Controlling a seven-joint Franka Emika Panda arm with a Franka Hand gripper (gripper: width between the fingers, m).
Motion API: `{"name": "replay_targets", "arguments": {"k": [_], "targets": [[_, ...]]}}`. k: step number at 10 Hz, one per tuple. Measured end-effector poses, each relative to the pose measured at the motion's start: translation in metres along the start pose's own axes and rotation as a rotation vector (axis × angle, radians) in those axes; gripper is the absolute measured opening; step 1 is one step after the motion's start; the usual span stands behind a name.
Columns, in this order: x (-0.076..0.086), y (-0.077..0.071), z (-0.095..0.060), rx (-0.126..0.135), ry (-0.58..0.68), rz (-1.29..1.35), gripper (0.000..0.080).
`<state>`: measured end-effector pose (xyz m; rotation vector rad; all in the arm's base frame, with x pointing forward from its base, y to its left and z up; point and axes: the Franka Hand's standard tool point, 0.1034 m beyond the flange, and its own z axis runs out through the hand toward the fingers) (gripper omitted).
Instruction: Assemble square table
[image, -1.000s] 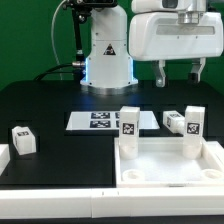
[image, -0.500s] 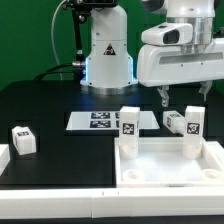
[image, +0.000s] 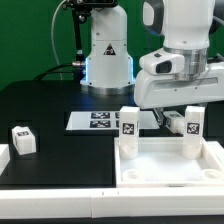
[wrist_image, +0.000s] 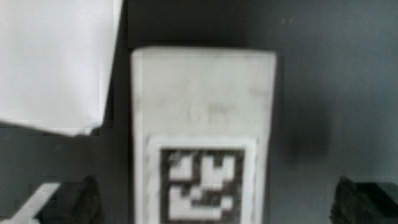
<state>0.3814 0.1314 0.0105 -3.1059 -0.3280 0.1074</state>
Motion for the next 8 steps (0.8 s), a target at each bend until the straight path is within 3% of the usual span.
{"name": "replay_targets", "arguments": {"k": [4, 6, 8], "targets": [[-0.0005, -0.0008, 0.004, -0.001, -0.007, -0.005, 0.0626], [-0.0005, -0.0007, 0.004, -0.001, -0.007, -0.037, 0.0289], [-0.0006, 0.0002, -0.0022, 0.0, -0.017, -0.097, 0.0282]]}}
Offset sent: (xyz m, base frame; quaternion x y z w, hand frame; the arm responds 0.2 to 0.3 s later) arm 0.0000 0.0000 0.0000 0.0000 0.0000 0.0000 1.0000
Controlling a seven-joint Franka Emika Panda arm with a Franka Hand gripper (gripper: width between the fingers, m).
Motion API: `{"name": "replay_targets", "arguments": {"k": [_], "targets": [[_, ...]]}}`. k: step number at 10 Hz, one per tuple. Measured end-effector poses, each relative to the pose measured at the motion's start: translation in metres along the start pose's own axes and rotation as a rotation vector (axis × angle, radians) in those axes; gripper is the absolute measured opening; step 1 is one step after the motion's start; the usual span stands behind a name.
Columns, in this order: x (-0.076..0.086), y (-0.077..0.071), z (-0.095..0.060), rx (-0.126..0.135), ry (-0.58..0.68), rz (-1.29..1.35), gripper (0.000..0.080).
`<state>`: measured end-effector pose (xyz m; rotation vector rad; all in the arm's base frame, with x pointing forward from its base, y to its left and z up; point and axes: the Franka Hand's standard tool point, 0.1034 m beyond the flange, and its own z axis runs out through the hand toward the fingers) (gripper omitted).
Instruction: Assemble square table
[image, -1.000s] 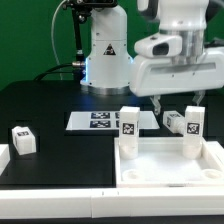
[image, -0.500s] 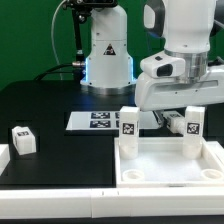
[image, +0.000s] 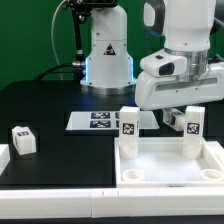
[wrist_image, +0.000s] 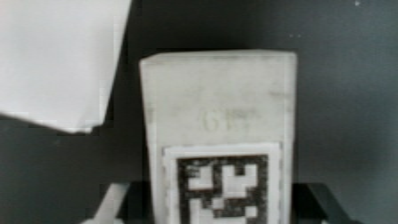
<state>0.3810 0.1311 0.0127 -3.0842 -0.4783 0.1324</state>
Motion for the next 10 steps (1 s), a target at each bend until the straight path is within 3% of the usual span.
{"name": "replay_targets", "arguments": {"k": [4, 7, 10], "targets": [[0.007, 0.033, -0.029, -0.004, -0.032, -0.622, 0.0282], [0.004, 0.036, -0.025, -0.007, -0.044, -0.77, 0.0284], [0.007, 0.062, -0.024, -0.001, -0.044, -1.307, 0.0284]]}}
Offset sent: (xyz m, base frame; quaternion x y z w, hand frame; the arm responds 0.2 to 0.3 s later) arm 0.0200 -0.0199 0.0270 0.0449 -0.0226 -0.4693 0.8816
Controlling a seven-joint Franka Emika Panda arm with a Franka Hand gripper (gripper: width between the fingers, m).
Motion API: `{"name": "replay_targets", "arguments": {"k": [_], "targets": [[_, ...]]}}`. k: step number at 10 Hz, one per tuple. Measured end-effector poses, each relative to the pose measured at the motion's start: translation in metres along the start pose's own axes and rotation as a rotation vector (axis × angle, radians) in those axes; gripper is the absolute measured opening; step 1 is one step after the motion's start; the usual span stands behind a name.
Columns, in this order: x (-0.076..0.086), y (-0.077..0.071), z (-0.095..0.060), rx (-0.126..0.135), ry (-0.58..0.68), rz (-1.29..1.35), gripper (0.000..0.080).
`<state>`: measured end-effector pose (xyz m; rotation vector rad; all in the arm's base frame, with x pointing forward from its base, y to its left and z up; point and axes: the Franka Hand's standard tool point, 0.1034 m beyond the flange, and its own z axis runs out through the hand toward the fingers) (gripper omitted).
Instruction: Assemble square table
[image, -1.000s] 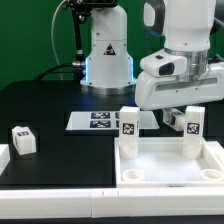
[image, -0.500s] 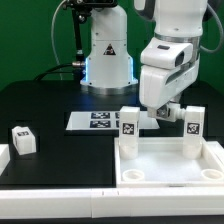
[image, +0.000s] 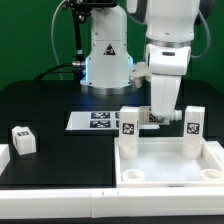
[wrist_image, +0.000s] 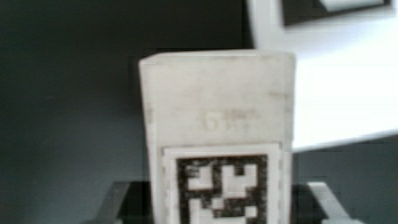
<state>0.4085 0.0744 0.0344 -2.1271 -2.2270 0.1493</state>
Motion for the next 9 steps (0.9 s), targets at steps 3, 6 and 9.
{"name": "replay_targets", "arguments": {"k": [3, 6, 9], "targets": [[-0.005, -0.002, 0.002, -0.014, -0.015, -0.14, 0.0284], [-0.016, -0.002, 0.003, -0.011, -0.044, -0.464, 0.0284], [-0.02, -0.008, 0.009, 0.012, -0.035, -0.746, 0.0284]]}}
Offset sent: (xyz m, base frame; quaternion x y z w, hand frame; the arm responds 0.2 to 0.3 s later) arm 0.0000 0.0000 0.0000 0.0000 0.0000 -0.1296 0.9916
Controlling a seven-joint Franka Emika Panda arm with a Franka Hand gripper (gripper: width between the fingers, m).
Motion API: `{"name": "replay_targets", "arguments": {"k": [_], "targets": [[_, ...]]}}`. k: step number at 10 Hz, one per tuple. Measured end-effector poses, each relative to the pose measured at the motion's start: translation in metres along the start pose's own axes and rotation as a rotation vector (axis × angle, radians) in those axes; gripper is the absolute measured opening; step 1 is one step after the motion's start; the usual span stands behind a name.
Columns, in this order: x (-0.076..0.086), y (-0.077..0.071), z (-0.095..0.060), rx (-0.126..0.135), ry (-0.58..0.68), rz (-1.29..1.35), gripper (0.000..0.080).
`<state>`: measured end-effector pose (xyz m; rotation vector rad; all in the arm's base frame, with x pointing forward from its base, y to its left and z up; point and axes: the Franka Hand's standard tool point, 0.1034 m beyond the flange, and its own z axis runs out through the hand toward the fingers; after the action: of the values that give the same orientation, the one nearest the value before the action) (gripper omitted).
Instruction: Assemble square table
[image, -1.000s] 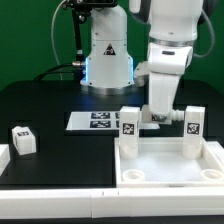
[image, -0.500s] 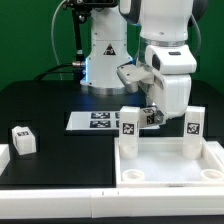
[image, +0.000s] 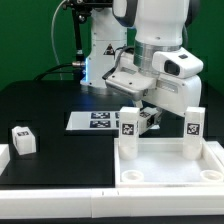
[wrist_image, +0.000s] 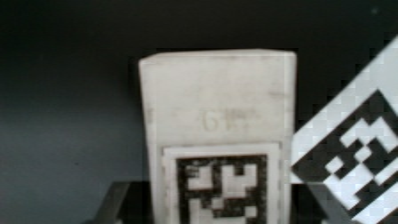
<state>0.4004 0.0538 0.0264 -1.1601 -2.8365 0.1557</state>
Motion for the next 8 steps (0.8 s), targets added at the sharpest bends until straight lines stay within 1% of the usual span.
{"name": "replay_targets", "arguments": {"k": [3, 4, 6, 8], "targets": [[-0.007, -0.007, 0.002, 0.02, -0.024, -0.174, 0.0284], [-0.01, -0.013, 0.004, 0.04, -0.022, -0.313, 0.0284], [-0.02, -0.028, 0.011, 0.053, -0.007, -0.444, 0.0284], [-0.041, -0.048, 0.012, 0.072, -0.015, -0.593, 0.0284]]}}
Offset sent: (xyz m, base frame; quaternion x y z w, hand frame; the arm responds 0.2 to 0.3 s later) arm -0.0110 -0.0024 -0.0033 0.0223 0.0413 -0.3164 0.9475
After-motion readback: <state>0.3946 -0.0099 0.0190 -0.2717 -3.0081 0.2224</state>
